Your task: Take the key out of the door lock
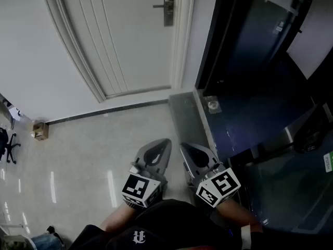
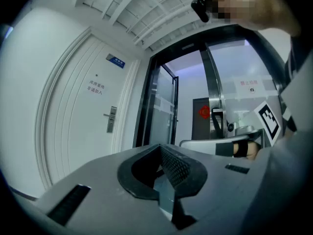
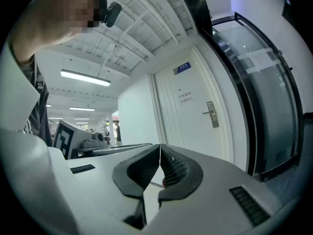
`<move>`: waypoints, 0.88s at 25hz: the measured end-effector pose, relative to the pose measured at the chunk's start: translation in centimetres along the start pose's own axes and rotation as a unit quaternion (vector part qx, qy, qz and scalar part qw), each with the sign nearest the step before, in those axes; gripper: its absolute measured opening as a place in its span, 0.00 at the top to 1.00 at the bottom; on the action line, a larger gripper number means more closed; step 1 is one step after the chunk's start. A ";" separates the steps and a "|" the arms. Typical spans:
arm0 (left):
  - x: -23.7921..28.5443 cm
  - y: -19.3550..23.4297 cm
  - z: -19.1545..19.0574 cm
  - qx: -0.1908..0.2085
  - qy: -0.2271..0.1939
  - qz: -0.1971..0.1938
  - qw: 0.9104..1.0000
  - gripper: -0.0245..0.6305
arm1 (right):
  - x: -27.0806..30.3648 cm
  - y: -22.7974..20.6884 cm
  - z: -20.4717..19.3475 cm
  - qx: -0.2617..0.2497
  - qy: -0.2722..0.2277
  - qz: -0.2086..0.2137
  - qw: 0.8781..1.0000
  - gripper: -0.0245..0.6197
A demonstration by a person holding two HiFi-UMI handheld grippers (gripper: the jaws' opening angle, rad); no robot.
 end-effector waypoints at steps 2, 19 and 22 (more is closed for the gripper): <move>1.2 2.2 0.7 0.005 0.001 -0.003 1.000 0.95 | 2.3 -0.9 0.9 0.002 -0.002 -0.003 1.000 0.94; 8.9 16.6 4.8 0.006 -0.007 -0.007 1.000 0.95 | 17.1 -7.6 6.5 0.002 -0.003 -0.012 1.000 0.94; 10.4 18.0 5.0 0.001 -0.002 0.000 1.000 0.95 | 19.0 -9.1 6.9 0.002 -0.001 -0.003 1.000 0.94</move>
Point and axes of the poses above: the fingertips, and each gripper's own axes: x forward along the fingers, y to its left, z out of its top, the point moved 6 cm from there along -x, backward along the fingers, and after that the axes turned 12 degrees about y, right-handed, at the moved point
